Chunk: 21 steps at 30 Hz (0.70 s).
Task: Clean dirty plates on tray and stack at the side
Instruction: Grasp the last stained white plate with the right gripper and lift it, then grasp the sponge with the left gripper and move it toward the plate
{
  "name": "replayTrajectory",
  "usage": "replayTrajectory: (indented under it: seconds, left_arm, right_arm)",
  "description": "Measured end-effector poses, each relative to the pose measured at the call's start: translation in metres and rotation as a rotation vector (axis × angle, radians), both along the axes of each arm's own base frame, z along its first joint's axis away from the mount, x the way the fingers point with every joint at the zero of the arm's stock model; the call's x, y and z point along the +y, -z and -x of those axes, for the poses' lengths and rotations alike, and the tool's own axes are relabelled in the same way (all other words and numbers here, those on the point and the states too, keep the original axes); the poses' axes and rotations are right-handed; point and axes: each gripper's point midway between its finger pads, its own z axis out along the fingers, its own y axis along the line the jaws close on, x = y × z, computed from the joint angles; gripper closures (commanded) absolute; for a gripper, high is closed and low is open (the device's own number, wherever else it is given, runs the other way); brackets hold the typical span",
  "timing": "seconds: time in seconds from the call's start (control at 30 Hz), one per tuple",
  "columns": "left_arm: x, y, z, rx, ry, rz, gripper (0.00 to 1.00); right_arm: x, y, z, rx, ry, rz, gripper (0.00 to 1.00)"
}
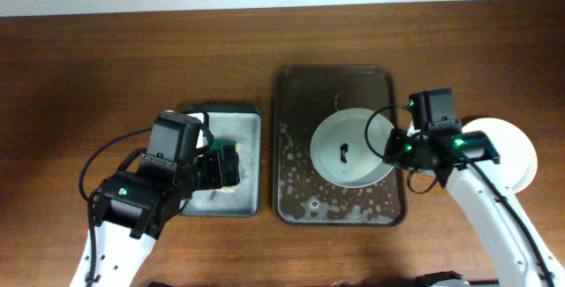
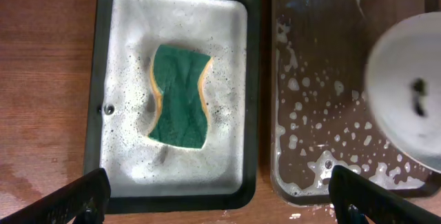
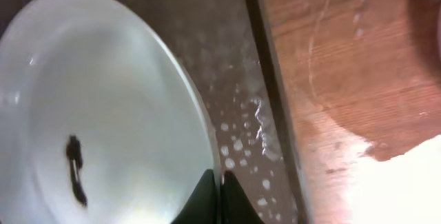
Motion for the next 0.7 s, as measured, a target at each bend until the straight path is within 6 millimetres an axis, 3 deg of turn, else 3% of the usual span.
replayTrajectory:
  seconds: [0.13, 0.23, 0.3, 0.33, 0.5, 0.57, 0.7]
  left_arm:
    - [0.0, 0.0, 0.0, 0.0, 0.0, 0.0, 0.0]
    - [0.0, 0.0, 0.0, 0.0, 0.0, 0.0, 0.0]
    - [0.0, 0.0, 0.0, 0.0, 0.0, 0.0, 0.0]
    - [0.0, 0.0, 0.0, 0.0, 0.0, 0.0, 0.0]
    - [0.0, 0.0, 0.0, 0.0, 0.0, 0.0, 0.0]
    - [0.0, 0.0, 0.0, 0.0, 0.0, 0.0, 0.0]
    - [-0.002, 0.0, 0.001, 0.004, 0.007, 0.009, 0.0]
  right_arm:
    - [0.005, 0.032, -0.002, -0.027, 0.029, -0.043, 0.96]
    - [0.006, 0.034, -0.007, -0.058, -0.019, -0.031, 0.96]
    - [0.007, 0.034, -0.008, -0.068, -0.071, -0.014, 0.72]
    - [0.007, 0.034, -0.008, -0.069, -0.091, -0.008, 0.66]
    - [0.008, 0.034, -0.007, -0.071, -0.178, 0.021, 0.66]
    - [0.01, 0.031, 0.0, -0.038, -0.201, 0.014, 0.65]
    - [0.025, -0.004, 0.01, -0.057, -0.286, -0.051, 0.64]
